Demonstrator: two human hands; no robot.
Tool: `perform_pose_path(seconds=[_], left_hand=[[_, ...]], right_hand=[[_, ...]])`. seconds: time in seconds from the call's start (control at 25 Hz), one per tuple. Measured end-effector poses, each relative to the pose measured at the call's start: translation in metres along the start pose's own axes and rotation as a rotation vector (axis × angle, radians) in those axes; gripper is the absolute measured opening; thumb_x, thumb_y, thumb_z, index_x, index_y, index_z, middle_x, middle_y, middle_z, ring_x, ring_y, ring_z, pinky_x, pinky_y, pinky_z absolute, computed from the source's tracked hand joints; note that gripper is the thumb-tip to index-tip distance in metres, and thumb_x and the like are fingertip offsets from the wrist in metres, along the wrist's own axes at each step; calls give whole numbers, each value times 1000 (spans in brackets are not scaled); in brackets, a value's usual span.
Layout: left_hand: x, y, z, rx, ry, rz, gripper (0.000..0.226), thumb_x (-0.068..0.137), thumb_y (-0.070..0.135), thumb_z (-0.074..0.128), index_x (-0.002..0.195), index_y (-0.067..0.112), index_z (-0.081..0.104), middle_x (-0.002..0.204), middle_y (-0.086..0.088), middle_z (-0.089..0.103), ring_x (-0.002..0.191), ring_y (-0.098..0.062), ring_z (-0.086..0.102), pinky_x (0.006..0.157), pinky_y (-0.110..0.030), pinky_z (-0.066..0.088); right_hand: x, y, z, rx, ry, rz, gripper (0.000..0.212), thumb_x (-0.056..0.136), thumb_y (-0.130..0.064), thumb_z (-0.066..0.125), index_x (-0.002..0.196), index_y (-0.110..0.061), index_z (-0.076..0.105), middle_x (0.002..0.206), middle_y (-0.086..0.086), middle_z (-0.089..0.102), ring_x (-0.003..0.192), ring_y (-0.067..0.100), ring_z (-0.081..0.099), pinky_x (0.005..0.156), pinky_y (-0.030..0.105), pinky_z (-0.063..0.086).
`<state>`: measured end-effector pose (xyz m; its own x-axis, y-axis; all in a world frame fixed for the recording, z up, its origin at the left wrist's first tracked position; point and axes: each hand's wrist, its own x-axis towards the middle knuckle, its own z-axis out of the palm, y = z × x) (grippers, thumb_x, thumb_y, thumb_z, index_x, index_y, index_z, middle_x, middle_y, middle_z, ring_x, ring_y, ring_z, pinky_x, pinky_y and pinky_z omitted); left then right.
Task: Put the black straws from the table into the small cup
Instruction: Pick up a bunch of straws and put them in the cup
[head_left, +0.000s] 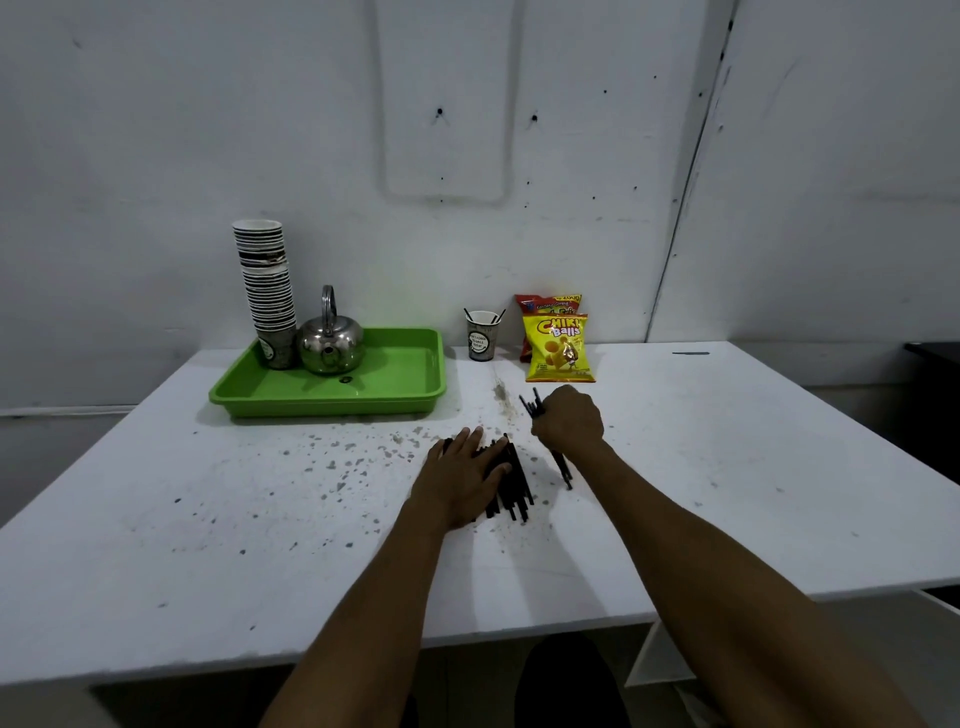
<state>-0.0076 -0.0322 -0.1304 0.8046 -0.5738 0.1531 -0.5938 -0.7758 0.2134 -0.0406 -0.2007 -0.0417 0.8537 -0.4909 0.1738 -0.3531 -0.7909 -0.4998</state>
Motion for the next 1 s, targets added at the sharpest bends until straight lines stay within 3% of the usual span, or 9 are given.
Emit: perform_pose_path(seconds=[0.2, 0.4, 0.52, 0.6, 0.76, 1.0], left_hand=[[0, 2, -3, -95, 24, -28, 60, 99, 60, 20, 154, 36, 18, 167, -2, 11, 155, -15, 2, 125, -43, 7], [-2, 3, -6, -144, 21, -37, 62, 99, 59, 23, 155, 32, 18, 167, 0, 10, 155, -14, 0, 126, -43, 6], [0, 2, -9, -170, 16, -39, 64, 99, 60, 22, 156, 31, 16, 167, 0, 10, 155, -14, 0, 126, -44, 6], [1, 0, -10, -181, 8, -41, 65, 99, 61, 22, 156, 30, 16, 167, 1, 9, 155, -13, 0, 126, -44, 5], [-1, 0, -11, -175, 13, -42, 66, 99, 61, 23, 156, 29, 17, 167, 0, 11, 155, -13, 1, 126, -45, 6], [-1, 0, -14, -167, 3, -34, 67, 99, 61, 22, 156, 27, 16, 167, 1, 9, 155, -12, 1, 127, -44, 6]], right_hand=[[-7, 1, 14, 493, 319, -87, 13, 83, -19, 69, 89, -9, 73, 88, 8, 77, 84, 27, 71, 75, 33, 52], [-18, 25, 35, 671, 321, -94, 11, 84, -14, 71, 91, -6, 75, 86, 9, 78, 80, 17, 75, 80, 36, 59], [-12, 22, 27, 730, 448, -129, 9, 86, -11, 68, 91, -7, 74, 75, 2, 74, 63, -10, 66, 63, 16, 54], [-12, 20, 23, 681, 510, -164, 6, 87, -11, 68, 89, -9, 73, 68, -1, 70, 57, -5, 62, 54, 21, 48], [-22, 31, 41, 525, 419, -239, 8, 87, -11, 68, 92, -7, 73, 81, 8, 76, 72, 19, 71, 68, 33, 54], [-19, 30, 43, 555, 386, -201, 8, 87, -14, 69, 88, -8, 74, 80, 8, 77, 71, 15, 69, 67, 27, 51]])
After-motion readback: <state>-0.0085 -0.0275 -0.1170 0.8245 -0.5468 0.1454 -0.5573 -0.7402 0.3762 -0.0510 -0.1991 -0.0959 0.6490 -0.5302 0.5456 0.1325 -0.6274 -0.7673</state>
